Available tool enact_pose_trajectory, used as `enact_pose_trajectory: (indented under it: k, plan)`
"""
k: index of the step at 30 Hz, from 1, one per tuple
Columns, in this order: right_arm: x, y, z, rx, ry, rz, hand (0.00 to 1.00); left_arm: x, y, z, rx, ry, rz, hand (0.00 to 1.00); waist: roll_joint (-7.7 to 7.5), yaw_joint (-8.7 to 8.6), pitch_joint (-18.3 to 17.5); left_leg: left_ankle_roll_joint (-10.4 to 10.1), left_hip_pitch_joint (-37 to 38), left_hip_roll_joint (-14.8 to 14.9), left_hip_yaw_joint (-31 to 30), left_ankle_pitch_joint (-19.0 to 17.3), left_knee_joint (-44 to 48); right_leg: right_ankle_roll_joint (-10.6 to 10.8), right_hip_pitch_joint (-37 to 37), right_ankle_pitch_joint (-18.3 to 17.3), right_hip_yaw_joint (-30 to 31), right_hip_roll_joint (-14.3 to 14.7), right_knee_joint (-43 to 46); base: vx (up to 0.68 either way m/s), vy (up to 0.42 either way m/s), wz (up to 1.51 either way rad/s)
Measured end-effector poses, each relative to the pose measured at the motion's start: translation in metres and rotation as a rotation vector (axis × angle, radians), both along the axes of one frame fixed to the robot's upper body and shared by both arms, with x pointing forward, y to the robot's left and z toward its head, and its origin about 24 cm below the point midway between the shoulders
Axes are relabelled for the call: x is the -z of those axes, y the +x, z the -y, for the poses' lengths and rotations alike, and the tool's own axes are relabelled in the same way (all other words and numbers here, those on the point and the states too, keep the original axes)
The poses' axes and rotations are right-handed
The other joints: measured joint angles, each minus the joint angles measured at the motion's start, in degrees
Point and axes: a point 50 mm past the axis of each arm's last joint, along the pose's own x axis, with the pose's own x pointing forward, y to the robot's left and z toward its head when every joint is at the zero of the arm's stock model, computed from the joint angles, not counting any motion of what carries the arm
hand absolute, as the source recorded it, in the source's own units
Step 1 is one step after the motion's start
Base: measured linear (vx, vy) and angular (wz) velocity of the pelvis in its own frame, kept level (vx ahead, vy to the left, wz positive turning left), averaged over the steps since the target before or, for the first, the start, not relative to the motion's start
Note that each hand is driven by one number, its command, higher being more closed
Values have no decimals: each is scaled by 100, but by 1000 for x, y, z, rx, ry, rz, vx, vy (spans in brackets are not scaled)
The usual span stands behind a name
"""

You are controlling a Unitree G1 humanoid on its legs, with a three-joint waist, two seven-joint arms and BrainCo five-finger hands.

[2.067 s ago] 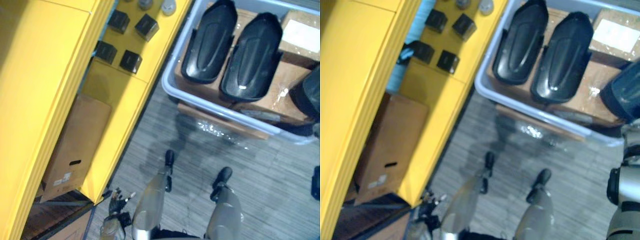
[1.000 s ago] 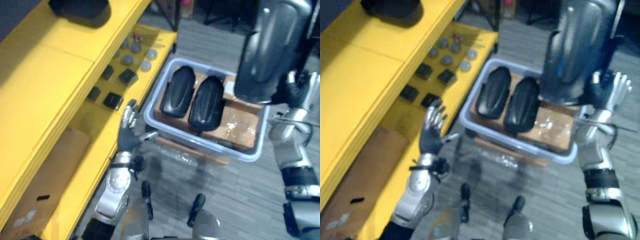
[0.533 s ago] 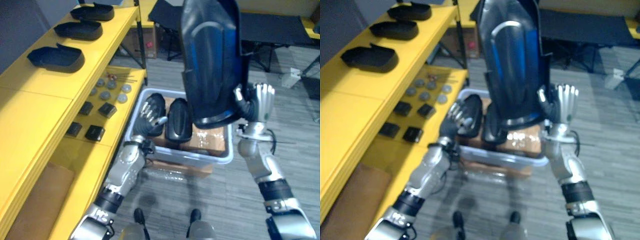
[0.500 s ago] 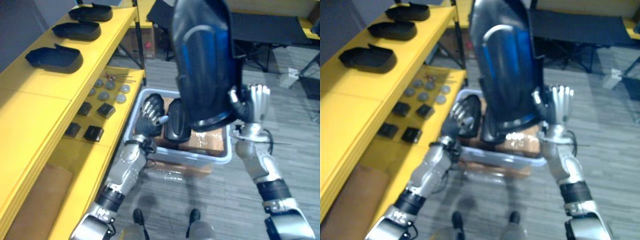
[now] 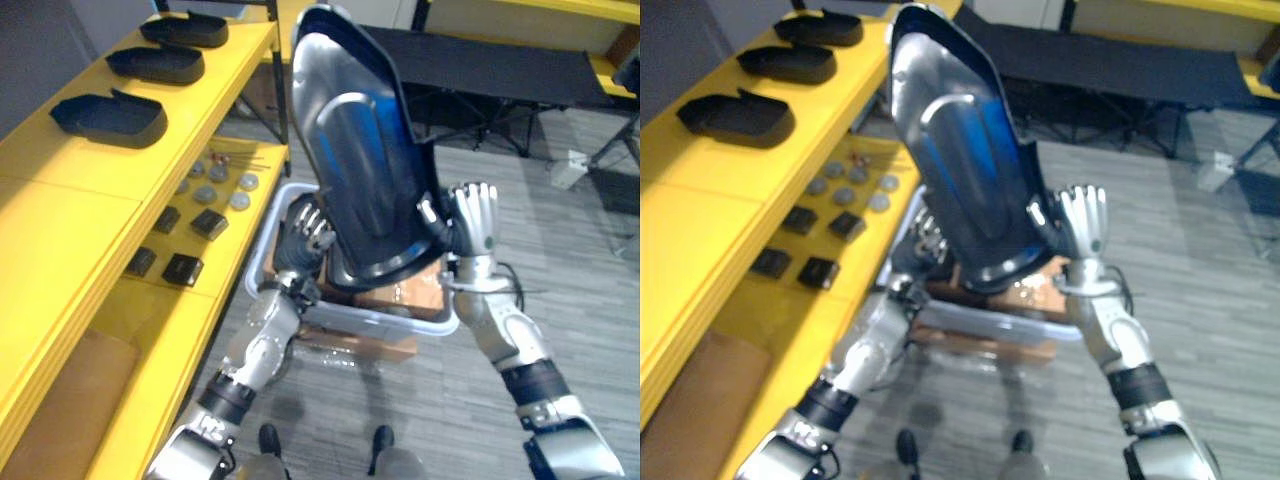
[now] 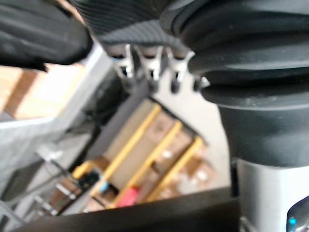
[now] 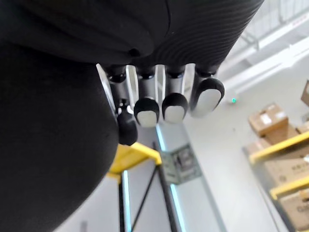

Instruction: Walk over and take plastic housings, then place them on the shelf

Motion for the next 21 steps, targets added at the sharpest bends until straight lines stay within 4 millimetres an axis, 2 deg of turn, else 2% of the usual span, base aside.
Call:
enact_pose_trajectory:
  k: [5, 15, 21]
  plan:
    - [13, 2, -6, -12, -29, -74, 100, -9, -7, 13, 59, -16, 44, 0, 22, 7, -17, 7, 1, 7, -18, 27, -4, -8, 8, 12, -2, 9, 0, -14, 2, 1]
    - [23, 4, -5, 25, -21, -117, 100, -12, -9, 18, 68, -30, 47, 0, 60, 9, -204, 7, 6, 7, -80, 75, -7, -12, 62, 45, -37, 19, -44, -3, 0, 1]
    - [27, 5, -8, 15, -21, -133, 100, -11, -10, 18, -13, 99, 52, 0, 61, 32, -205, 5, -1, 30, -132, 107, -33, -32, 126, 67, -123, 49, -108, -28, 2, 5]
